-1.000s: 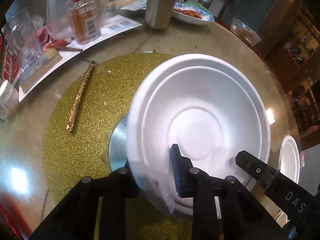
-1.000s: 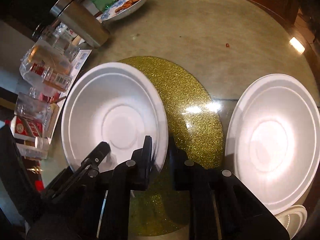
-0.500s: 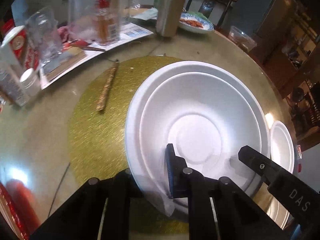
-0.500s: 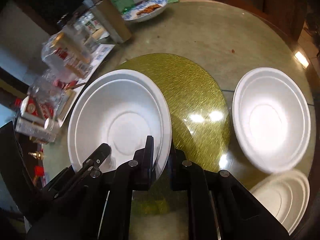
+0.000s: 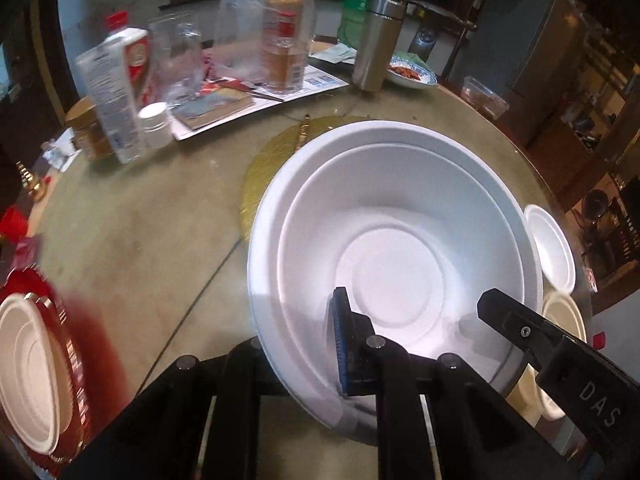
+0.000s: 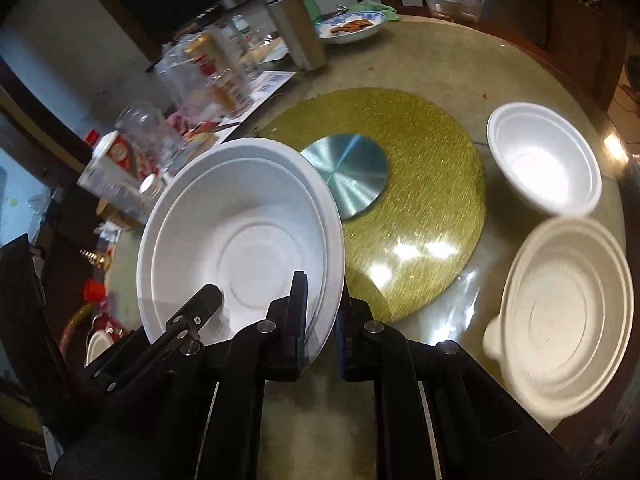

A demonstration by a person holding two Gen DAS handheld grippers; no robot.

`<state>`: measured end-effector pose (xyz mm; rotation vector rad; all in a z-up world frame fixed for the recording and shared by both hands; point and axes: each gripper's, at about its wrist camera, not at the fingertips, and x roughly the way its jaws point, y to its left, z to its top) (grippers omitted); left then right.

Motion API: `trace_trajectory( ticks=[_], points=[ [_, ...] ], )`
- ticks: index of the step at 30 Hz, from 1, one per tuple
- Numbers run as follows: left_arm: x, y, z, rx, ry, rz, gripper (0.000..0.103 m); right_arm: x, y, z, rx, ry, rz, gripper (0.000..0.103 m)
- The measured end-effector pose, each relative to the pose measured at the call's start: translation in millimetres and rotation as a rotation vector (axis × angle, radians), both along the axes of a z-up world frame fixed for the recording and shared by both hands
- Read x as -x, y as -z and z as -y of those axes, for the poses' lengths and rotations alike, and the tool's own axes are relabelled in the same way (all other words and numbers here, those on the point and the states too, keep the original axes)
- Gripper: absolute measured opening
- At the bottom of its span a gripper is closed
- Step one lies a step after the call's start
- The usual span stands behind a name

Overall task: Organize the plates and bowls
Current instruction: 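Carry the white bowl with the right gripper over the red plate stack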

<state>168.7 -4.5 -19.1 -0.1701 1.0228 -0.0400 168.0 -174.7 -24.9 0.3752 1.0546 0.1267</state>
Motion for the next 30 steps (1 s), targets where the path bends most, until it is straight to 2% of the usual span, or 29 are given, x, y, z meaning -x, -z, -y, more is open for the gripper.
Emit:
trace_trajectory(
  ticks=[10,30],
  points=[
    [60.7,-6.6,-31.7,-0.015,-0.028,0.063,0.013,60.2,-5.9,-37.0,-0.006,-0.050,0.069,0.012],
    [126.5,-1.5,-60.9,-0.020,-0.051,0.113,0.013,127.5,0.3,-69.7,0.010,-0.095,0.142,0.012]
  ],
)
